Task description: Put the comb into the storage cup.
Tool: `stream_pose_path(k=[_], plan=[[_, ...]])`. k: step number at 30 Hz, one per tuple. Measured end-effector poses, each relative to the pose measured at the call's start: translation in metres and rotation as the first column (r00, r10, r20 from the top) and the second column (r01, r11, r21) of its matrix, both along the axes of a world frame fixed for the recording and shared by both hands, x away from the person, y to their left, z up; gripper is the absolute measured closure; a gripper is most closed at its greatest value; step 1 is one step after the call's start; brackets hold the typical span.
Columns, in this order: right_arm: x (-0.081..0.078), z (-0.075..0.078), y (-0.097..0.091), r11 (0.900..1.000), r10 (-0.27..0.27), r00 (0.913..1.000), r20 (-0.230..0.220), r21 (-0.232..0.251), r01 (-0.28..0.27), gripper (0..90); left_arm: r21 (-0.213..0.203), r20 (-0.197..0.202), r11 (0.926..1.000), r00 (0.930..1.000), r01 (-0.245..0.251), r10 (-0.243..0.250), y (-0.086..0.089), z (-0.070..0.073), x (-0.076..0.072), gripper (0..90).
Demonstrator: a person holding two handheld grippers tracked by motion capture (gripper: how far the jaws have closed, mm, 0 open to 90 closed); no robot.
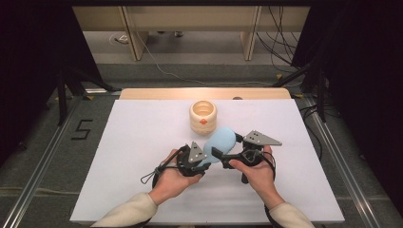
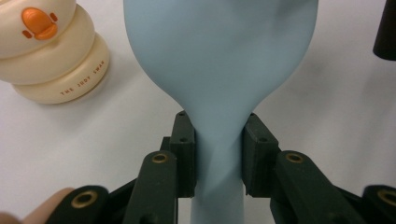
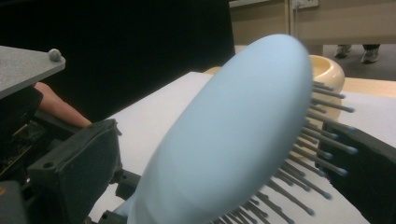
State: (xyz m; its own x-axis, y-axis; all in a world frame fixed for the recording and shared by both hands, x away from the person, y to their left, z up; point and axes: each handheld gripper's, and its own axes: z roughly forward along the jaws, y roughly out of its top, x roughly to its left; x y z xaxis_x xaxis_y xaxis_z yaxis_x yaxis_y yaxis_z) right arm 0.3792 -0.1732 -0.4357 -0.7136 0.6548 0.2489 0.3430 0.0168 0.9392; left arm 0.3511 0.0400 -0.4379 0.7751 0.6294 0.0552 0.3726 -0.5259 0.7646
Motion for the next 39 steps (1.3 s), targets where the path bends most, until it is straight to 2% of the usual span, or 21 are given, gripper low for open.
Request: stream_pose_path(k=[14, 24, 27, 31, 39], plan=[[0.004, -0.005, 0.006, 0.9997, -0.022, 0.9996, -0.017, 0.008, 0.022, 7.5, -0.018, 0.008, 0.9998, 0.9999, -0.007, 0.007, -0.001, -0.001, 0.000, 69.5], [0.004, -0.005, 0.008, 0.9991, -0.035, 0.9991, -0.023, 0.022, 0.036, 17.6, -0.044, -0.002, 0.9989, 0.9999, -0.014, 0.014, -0.001, -0.001, 0.001, 69.5], [0.005, -0.004, 0.008, 0.9985, -0.046, 0.9985, -0.029, 0.027, 0.047, 23.1, -0.050, 0.003, 0.9986, 0.9998, -0.017, 0.017, -0.001, 0.000, 0.000, 69.5], [0.004, -0.002, 0.009, 0.9987, -0.037, 0.9988, -0.032, 0.034, 0.038, 30.4, -0.060, 0.004, 0.9979, 0.9997, -0.023, 0.023, -0.001, 0.000, 0.001, 69.5], [0.003, 0.003, 0.012, 0.9978, -0.031, 0.9991, -0.028, 0.058, 0.033, 37.7, -0.081, 0.005, 0.9962, 0.9995, -0.031, 0.032, 0.001, 0.002, 0.001, 69.5]])
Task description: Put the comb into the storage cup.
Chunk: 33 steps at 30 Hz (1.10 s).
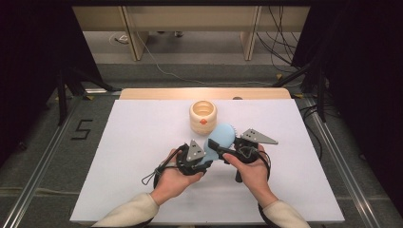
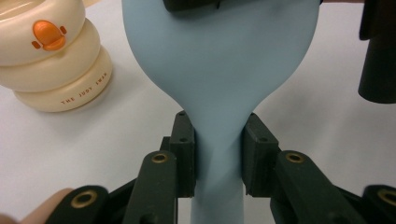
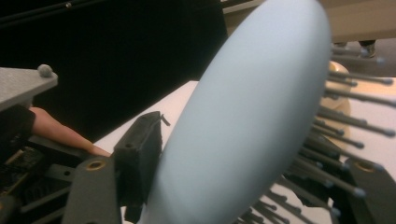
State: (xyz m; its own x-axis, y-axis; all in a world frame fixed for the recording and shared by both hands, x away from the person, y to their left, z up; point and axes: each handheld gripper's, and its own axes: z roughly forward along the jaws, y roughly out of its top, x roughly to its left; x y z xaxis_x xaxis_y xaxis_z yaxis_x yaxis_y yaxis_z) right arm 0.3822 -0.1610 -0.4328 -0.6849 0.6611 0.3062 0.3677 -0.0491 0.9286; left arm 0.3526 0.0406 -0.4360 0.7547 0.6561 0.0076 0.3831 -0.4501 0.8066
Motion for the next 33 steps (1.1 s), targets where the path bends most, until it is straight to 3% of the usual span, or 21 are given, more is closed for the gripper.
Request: stream_pose_path(k=[6, 15, 24, 29, 33], plan=[[-0.003, 0.007, 0.003, 0.9993, 0.014, 0.9999, 0.009, 0.033, -0.014, 44.7, -0.014, 0.024, 0.9999, 0.9997, -0.004, 0.004, 0.001, 0.002, 0.000, 69.3], [-0.010, 0.021, 0.010, 0.9987, 0.050, 0.9972, 0.056, 0.013, -0.050, 50.7, -0.030, 0.046, 0.9994, 0.9988, 0.016, -0.015, 0.006, 0.009, 0.002, 66.2], [-0.010, 0.029, 0.004, 0.9991, 0.031, 0.9943, 0.102, -0.031, -0.028, 51.0, -0.029, 0.063, 0.9989, 0.9974, 0.037, -0.035, 0.023, 0.013, 0.003, 23.0], [-0.010, 0.033, 0.002, 0.9990, 0.027, 0.9925, 0.119, -0.038, -0.023, 51.2, -0.027, 0.060, 0.9979, 0.9966, 0.058, -0.056, 0.037, 0.013, 0.000, 10.4], [-0.009, 0.036, 0.000, 0.9988, 0.019, 0.9907, 0.135, -0.047, -0.013, 51.2, -0.020, 0.051, 0.9989, 0.9979, 0.042, -0.040, 0.049, 0.008, -0.004, 1.3]])
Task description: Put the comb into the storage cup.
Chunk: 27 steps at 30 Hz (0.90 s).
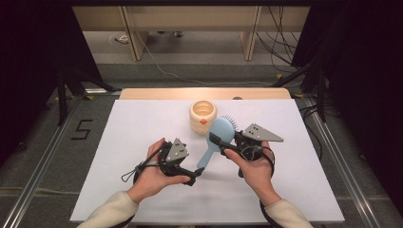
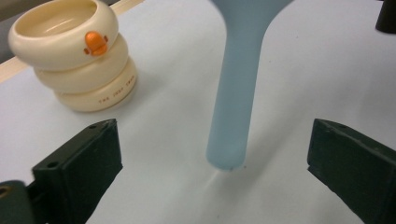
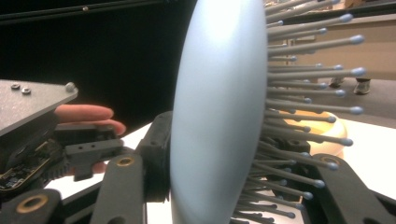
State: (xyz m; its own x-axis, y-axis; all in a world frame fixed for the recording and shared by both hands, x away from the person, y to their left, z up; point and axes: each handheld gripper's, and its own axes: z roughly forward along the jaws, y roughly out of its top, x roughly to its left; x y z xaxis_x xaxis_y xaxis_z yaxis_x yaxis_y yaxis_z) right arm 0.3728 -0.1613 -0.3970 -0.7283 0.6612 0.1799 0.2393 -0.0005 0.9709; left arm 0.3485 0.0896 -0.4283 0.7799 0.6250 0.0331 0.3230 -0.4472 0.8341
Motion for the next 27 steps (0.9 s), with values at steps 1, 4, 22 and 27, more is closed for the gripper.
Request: stream_pose_path(k=[1, 4, 22, 27], plan=[[0.000, 0.000, -0.001, 1.0000, -0.004, 1.0000, 0.001, -0.001, 0.004, 51.2, 0.002, -0.004, 1.0000, 1.0000, -0.002, 0.002, 0.003, -0.001, 0.000, 0.2], [0.000, 0.001, -0.002, 0.9999, -0.011, 0.9999, 0.008, -0.011, 0.011, 51.2, 0.001, -0.008, 0.9999, 0.9999, -0.011, 0.011, 0.009, -0.005, -0.002, 0.0], [0.003, 0.006, -0.008, 0.9986, -0.031, 0.9990, 0.034, -0.042, 0.032, 51.1, -0.041, 0.017, 0.9969, 0.9976, -0.066, 0.067, 0.043, -0.014, -0.012, 0.0], [0.004, 0.006, -0.009, 0.9980, -0.032, 0.9988, 0.038, -0.053, 0.034, 51.1, -0.040, 0.025, 0.9968, 0.9972, -0.070, 0.071, 0.047, -0.016, -0.014, 0.0]])
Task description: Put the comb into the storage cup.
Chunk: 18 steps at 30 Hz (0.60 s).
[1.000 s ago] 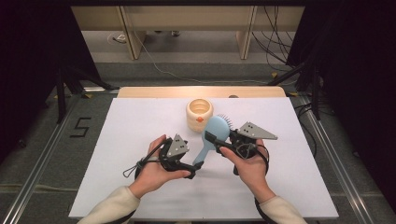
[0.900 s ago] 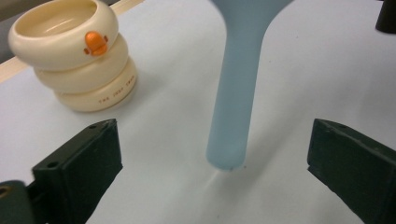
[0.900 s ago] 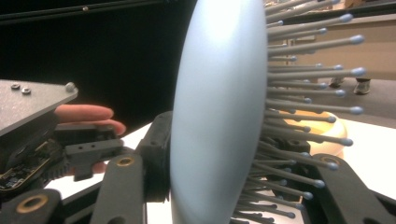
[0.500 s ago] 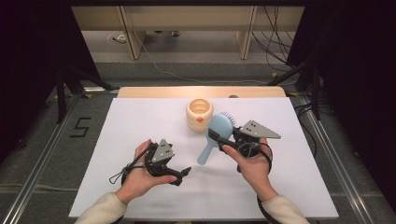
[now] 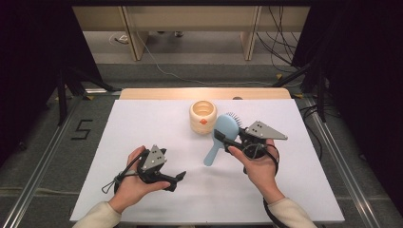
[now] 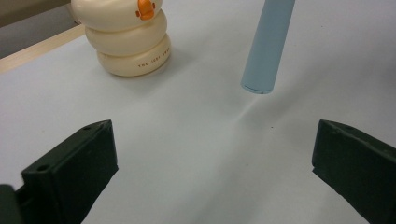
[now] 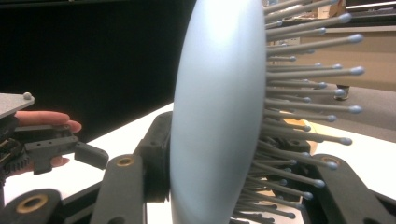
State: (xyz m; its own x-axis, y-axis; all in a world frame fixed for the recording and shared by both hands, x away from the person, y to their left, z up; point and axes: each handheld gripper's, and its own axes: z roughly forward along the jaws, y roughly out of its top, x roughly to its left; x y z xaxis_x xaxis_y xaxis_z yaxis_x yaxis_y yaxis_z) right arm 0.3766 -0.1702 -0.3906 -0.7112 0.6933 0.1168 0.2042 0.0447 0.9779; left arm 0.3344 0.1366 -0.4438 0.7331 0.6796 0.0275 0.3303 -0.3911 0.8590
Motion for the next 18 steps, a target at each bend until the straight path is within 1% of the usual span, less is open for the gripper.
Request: stream_pose_path(k=[8, 18], plan=[[0.004, 0.001, -0.004, 0.9999, -0.012, 0.9999, 0.003, -0.012, 0.012, 51.1, 0.000, 0.005, 1.0000, 1.0000, -0.008, 0.008, 0.005, -0.004, -0.002, 0.0], [0.011, 0.010, -0.007, 0.9996, -0.022, 0.9997, 0.013, -0.016, 0.022, 51.1, 0.000, 0.019, 0.9999, 0.9997, -0.016, 0.016, 0.012, -0.005, -0.004, 0.0]])
